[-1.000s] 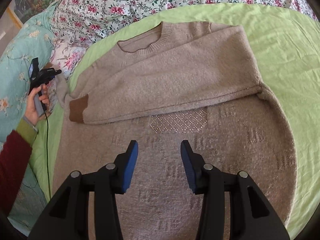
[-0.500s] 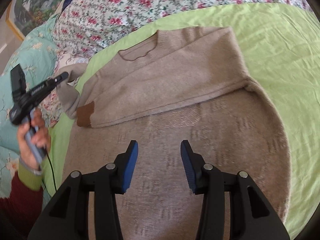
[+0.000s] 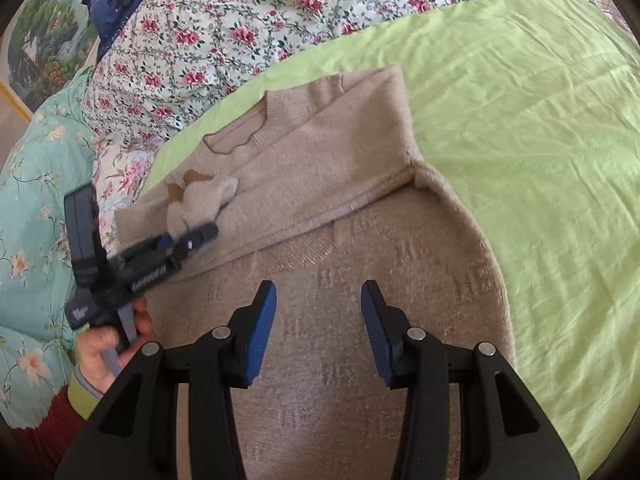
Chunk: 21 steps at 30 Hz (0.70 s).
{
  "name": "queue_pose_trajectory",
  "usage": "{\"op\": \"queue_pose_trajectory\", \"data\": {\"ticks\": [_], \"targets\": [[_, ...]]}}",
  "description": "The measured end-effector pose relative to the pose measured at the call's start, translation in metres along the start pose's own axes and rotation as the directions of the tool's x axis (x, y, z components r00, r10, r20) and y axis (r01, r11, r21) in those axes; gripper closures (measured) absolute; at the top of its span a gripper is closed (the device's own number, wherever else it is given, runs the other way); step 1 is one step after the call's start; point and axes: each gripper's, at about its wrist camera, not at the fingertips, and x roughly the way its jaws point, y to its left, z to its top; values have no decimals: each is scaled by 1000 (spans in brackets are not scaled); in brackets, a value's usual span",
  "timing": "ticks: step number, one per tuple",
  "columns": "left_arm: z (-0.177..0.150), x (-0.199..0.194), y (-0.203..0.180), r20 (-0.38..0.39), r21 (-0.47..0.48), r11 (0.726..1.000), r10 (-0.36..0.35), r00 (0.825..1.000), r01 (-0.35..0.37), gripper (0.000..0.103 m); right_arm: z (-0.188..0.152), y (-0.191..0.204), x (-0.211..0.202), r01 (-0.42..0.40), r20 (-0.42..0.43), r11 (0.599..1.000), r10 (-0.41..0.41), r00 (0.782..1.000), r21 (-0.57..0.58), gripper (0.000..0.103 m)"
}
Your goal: Fold small clothes
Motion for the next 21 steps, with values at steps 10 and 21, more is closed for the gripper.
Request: {"op": "queue_pose_trajectory", "data": {"ticks": [10, 21], "targets": [[-56, -78, 39, 53, -88, 995, 41, 998, -36, 35, 35, 85, 39, -82, -15, 977, 81, 997, -195, 57], [-91, -88, 183, -46, -451, 850, 282, 958, -272, 37, 63, 202, 142, -37, -44, 887, 19, 999, -461, 57]]}}
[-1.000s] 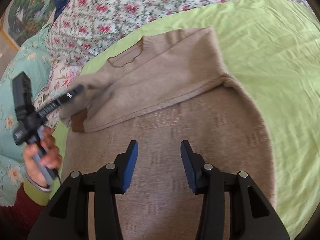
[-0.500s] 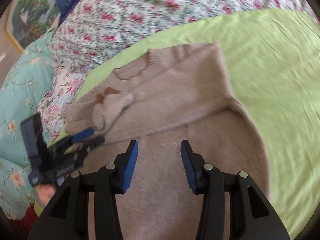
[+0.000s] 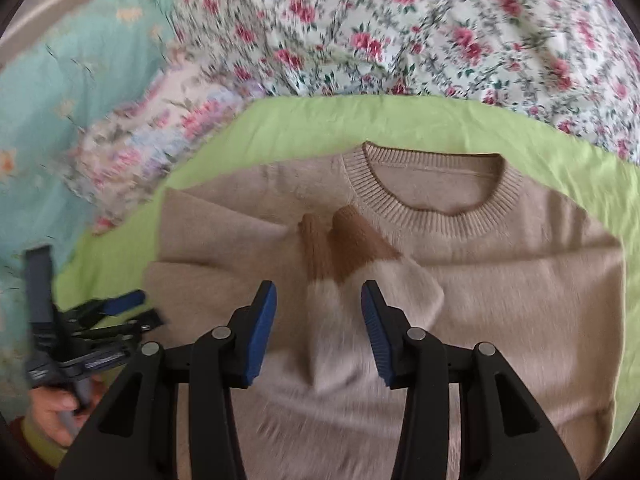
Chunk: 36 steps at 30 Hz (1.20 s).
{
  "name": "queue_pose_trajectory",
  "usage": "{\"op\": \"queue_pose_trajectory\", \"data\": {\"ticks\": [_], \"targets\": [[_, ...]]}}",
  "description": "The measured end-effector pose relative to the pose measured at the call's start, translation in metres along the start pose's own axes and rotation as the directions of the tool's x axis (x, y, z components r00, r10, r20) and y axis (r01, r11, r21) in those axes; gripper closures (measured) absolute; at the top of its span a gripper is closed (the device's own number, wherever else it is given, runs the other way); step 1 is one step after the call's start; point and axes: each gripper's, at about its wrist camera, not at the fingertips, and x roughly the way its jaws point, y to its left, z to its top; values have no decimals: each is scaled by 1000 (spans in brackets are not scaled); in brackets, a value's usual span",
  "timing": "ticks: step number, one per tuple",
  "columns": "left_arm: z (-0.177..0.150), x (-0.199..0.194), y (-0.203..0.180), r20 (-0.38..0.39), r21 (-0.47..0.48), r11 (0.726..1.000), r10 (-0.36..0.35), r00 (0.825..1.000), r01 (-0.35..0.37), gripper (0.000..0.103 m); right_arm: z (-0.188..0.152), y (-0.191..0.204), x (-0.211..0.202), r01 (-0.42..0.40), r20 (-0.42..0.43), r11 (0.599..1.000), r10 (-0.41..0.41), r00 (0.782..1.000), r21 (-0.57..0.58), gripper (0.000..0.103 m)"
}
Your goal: Fold small clothes
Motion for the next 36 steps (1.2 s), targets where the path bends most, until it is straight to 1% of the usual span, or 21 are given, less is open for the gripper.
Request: {"op": "queue_pose_trajectory", "data": {"ticks": [2, 3, 4, 5, 7, 10, 11, 13, 14, 15, 17, 18, 20, 22, 23, 25, 27, 29, 31, 33, 36], "targets": [[4, 7, 1, -11, 4, 1000, -10, 1000, 10, 37, 4, -1, 18, 21, -35, 1000, -21, 999, -5, 60], [4, 8, 0, -15, 7, 1000, -20, 1000, 20, 37, 4, -2, 25, 24, -52, 1000, -24, 998, -10, 74], [4, 13, -3, -24, 16, 999, -36, 999, 37, 37, 4, -4, 30, 25, -67, 1000, -25, 997, -10, 91], [5, 18, -5, -29, 22, 999, -39, 999, 40, 37, 4, -7, 30, 19, -67, 1000, -20, 998, -1, 96], [8, 27, -11, -32, 37, 999, -17, 999, 18, 37, 6, -14, 17, 19, -23, 999, -18, 1000, 28, 96], [14, 30, -13, -35, 36, 999, -14, 999, 15, 37, 4, -36, -25, 12, 90, 993, -23, 996, 116, 96], [16, 30, -13, -28, 31, 999, -11, 1000, 12, 37, -1, -50, -46, 17, 139, 986, -40, 989, 163, 96], [16, 28, -12, -15, 20, 1000, 7, 1000, -6, 37, -12, -72, -74, 20, 199, 971, -69, 978, 237, 96], [17, 28, -12, -10, 16, 1000, 16, 1000, -15, 38, -24, -89, -90, 19, 232, 956, -90, 969, 292, 97], [16, 27, -11, -6, 12, 1000, 22, 1000, -22, 38, -32, -100, -98, 25, 243, 945, -109, 964, 325, 97], [14, 26, -10, -3, 0, 1000, 31, 1000, -31, 38, -55, -124, -107, 46, 245, 917, -154, 957, 396, 98], [13, 26, -10, -6, -4, 999, 39, 999, -39, 40, -67, -137, -107, 58, 226, 899, -171, 959, 434, 98], [11, 27, -10, -8, -10, 998, 56, 998, -56, 43, -90, -159, -95, 52, 161, 867, -151, 975, 496, 98], [7, 24, -6, -5, -25, 998, 54, 999, -54, 43, -105, -169, -84, 45, 114, 854, -122, 986, 519, 98], [7, 23, -5, -3, -35, 998, 53, 999, -53, 43, -110, -169, -78, 50, 86, 855, -109, 990, 517, 98], [8, 23, -2, -1, -54, 997, 49, 999, -49, 43, -115, -167, -69, 70, 15, 860, -90, 996, 505, 94], [7, 21, 3, 5, -76, 996, 42, 999, -41, 43, -119, -161, -76, 78, 8, 856, -96, 995, 510, 94], [7, 21, 3, 12, -89, 996, 31, 999, -30, 43, -119, -150, -91, 85, 22, 878, -108, 994, 472, 88], [4, 18, 1, 21, -74, 997, 30, 999, -29, 43, -116, -137, -104, 97, 44, 899, -127, 991, 427, 67], [0, 14, -7, 41, -18, 999, 43, 998, -42, 45, -109, -120, -114, 62, 78, 928, -98, 992, 368, 57], [-1, 13, -17, 52, 46, 999, 18, 999, -21, 45, -81, -94, -102, -29, 85, 962, 6, 996, 271, 54]]}}
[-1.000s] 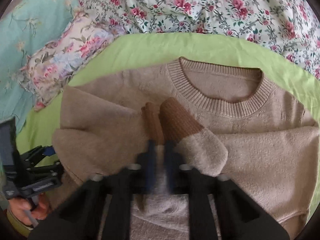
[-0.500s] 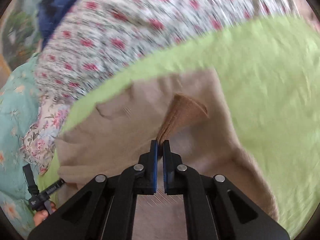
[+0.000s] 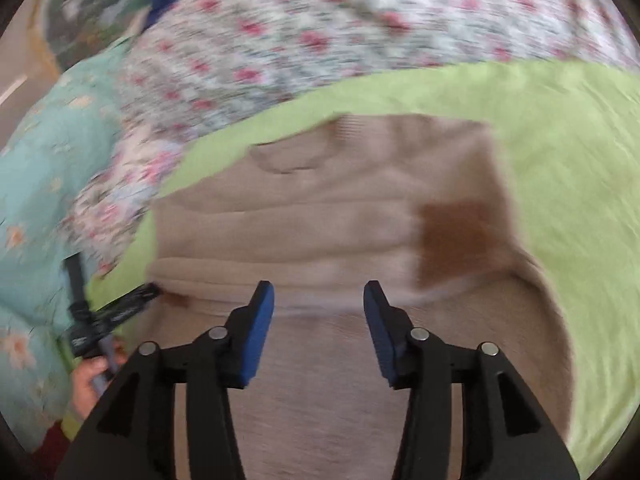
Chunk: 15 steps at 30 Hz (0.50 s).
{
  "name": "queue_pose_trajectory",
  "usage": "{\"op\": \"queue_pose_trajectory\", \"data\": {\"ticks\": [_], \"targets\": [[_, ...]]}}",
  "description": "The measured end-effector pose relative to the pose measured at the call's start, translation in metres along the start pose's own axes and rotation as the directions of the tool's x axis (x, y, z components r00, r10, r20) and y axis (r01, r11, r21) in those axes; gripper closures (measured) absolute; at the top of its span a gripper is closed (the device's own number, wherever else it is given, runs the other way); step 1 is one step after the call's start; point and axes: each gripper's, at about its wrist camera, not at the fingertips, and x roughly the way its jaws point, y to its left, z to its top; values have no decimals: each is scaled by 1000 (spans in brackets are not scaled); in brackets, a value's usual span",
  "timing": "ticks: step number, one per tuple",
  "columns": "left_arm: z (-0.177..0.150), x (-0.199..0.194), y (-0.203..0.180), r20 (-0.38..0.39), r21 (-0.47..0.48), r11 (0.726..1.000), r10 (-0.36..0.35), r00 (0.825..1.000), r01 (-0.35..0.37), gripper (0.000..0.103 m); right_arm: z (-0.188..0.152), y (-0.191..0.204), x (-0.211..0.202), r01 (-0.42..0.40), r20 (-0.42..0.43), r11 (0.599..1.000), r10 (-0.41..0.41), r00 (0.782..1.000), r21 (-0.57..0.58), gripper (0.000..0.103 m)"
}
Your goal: Fold small clothes
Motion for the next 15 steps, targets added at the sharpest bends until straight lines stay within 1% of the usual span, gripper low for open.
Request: {"op": "queue_pose_trajectory", "data": {"ticks": [1, 3, 4, 5, 6, 7, 8, 9, 10, 11, 12, 13, 14, 15], "targets": [[1, 1, -1, 0, 11, 1000, -6, 1000, 6, 45, 10, 13, 10, -39, -8, 999, 39, 999, -32, 54], [2, 3, -4, -3, 26, 1000, -7, 1000, 8, 46, 30, 39, 32, -87, -22, 990, 85, 996, -108, 51], [2, 5, -2, -3, 20, 1000, 6, 1000, -5, 48, 42, 57, 48, -108, -46, 982, 102, 994, -153, 49], [1, 7, 0, -6, 10, 1000, 14, 1000, -14, 53, 49, 70, 60, -129, -70, 975, 118, 991, -181, 48], [1, 10, 5, -16, -20, 1000, 0, 1000, -1, 54, 58, 87, 77, -172, -109, 962, 152, 982, -211, 46], [0, 11, 9, -14, -40, 999, -16, 1000, 16, 54, 68, 104, 95, -235, -150, 944, 204, 967, -233, 44], [-1, 10, 13, -5, -58, 998, -31, 999, 31, 54, 76, 120, 111, -277, -187, 926, 234, 954, -256, 41], [-2, 9, 15, 1, -67, 997, -38, 999, 38, 53, 82, 134, 125, -288, -214, 913, 231, 949, -288, 37], [-2, 8, 16, 5, -73, 996, -41, 999, 41, 53, 87, 152, 143, -290, -246, 895, 213, 945, -339, 34], [-3, 8, 17, 10, -79, 996, -46, 999, 47, 53, 88, 162, 153, -297, -268, 880, 205, 941, -372, 34], [-3, 9, 17, 11, -83, 995, -50, 999, 51, 53, 90, 174, 167, -319, -300, 858, 206, 931, -402, 33], [-3, 9, 18, 11, -87, 995, -53, 999, 54, 53, 91, 182, 179, -348, -340, 841, 212, 916, -413, 33], [-3, 10, 18, 12, -89, 995, -53, 999, 54, 53, 93, 188, 195, -367, -388, 831, 201, 899, -419, 33], [-3, 10, 17, 14, -89, 995, -53, 999, 54, 53, 93, 192, 207, -362, -422, 828, 171, 890, -428, 35]]}}
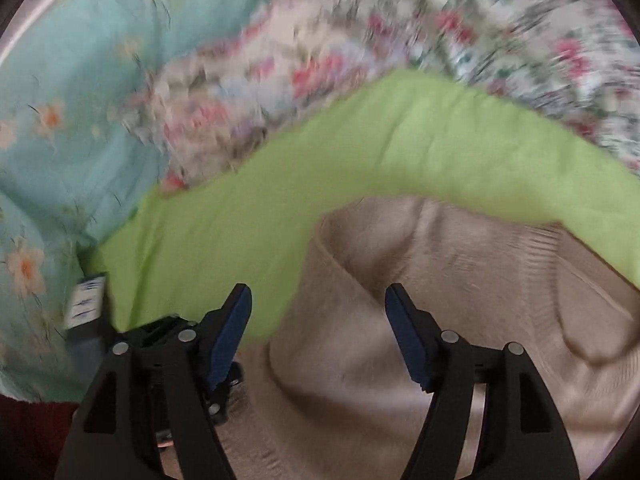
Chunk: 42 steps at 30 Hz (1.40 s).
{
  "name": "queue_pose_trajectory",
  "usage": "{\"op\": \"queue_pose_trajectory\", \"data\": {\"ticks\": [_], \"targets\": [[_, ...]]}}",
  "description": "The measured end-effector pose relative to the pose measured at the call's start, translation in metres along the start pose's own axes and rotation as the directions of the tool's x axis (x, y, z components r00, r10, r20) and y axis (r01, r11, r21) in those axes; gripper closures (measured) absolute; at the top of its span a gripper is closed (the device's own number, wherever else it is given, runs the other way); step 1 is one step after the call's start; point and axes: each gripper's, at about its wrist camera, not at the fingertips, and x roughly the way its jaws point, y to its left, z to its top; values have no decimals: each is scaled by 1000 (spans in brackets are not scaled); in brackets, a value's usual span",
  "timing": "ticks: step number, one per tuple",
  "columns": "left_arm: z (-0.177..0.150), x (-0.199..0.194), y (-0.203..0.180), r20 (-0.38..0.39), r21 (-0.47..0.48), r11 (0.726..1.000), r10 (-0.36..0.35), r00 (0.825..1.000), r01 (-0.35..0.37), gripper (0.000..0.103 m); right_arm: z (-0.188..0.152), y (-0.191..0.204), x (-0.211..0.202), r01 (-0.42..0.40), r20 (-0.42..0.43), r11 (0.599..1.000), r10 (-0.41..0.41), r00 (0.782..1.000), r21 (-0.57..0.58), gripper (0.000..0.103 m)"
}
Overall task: Fold small clothes
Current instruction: 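Grasp the brown ribbed hem with the right gripper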
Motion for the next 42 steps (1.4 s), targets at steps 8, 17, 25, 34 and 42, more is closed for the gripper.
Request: {"op": "queue_pose_trajectory", "data": {"ticks": [8, 17, 25, 34, 42], "targets": [[-6, -8, 3, 59, -45, 998, 55, 997, -52, 55, 33, -21, 41, -156, 14, 984, 156, 988, 90, 95], [-9, -12, 32, 79, -199, 980, 9, 997, 7, 57, 31, -48, 73, -131, 139, 940, 91, 986, 315, 88], [-14, -20, 54, 86, -295, 953, -51, 995, 74, 66, -27, -48, -41, -32, 302, 945, -72, 951, 325, 57], [23, -21, 33, 41, -183, 971, -151, 988, 156, 42, -184, -121, -161, 224, 219, 745, -446, 868, 628, 54], [46, 6, 7, -39, -92, 990, -106, 994, 102, 41, -228, -148, -147, 255, 102, 673, -443, 891, 694, 55]]}}
